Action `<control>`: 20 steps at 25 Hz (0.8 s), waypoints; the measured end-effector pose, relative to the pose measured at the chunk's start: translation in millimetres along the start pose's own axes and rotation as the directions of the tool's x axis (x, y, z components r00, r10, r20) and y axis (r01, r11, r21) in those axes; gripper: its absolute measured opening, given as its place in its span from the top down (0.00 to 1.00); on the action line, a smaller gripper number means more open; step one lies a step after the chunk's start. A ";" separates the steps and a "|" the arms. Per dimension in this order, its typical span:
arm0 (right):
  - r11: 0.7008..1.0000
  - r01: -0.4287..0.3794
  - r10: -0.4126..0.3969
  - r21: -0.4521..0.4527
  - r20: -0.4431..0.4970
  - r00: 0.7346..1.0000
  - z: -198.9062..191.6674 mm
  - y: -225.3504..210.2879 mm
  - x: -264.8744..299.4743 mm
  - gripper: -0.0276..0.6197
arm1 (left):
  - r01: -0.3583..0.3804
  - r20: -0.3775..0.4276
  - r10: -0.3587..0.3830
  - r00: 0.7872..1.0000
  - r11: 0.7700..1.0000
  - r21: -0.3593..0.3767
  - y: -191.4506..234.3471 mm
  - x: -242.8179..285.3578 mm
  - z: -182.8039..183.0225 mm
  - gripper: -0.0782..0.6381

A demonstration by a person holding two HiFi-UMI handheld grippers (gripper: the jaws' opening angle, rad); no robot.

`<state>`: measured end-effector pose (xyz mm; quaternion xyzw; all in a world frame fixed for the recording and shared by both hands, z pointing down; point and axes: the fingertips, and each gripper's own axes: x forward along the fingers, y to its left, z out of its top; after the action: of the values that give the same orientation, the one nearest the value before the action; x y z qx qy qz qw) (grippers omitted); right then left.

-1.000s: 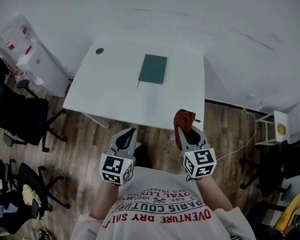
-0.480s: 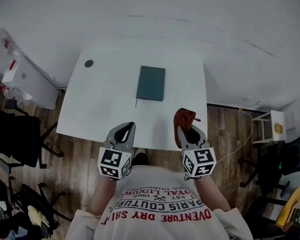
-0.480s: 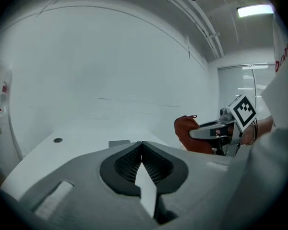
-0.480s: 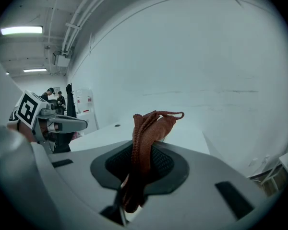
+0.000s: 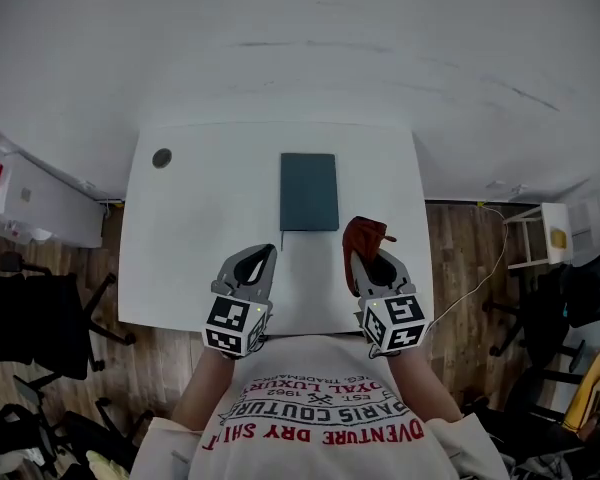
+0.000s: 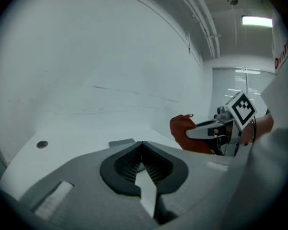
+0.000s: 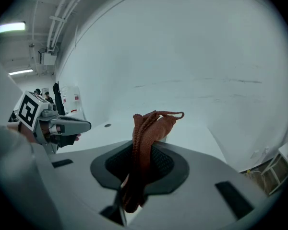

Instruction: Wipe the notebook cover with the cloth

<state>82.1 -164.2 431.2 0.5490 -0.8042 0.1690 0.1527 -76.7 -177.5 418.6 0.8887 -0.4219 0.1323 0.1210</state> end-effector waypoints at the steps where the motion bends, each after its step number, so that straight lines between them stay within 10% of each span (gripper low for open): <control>1: 1.000 0.003 -0.003 0.004 -0.012 1.000 -1.4 -1.2 6.1 0.83 | 0.010 -0.009 -0.010 1.000 1.000 -0.007 3.3 7.2 -1.9 0.88; 20: 0.997 -0.077 0.077 0.007 -0.202 0.976 -38.1 -22.9 125.3 0.83 | 0.101 -0.228 -0.140 0.964 0.979 -0.177 39.9 127.4 -90.6 0.88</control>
<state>61.8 -259.4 521.7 0.4975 -0.8051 0.2294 0.2272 -42.4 -263.9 550.5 0.8774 -0.3587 0.1956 0.2514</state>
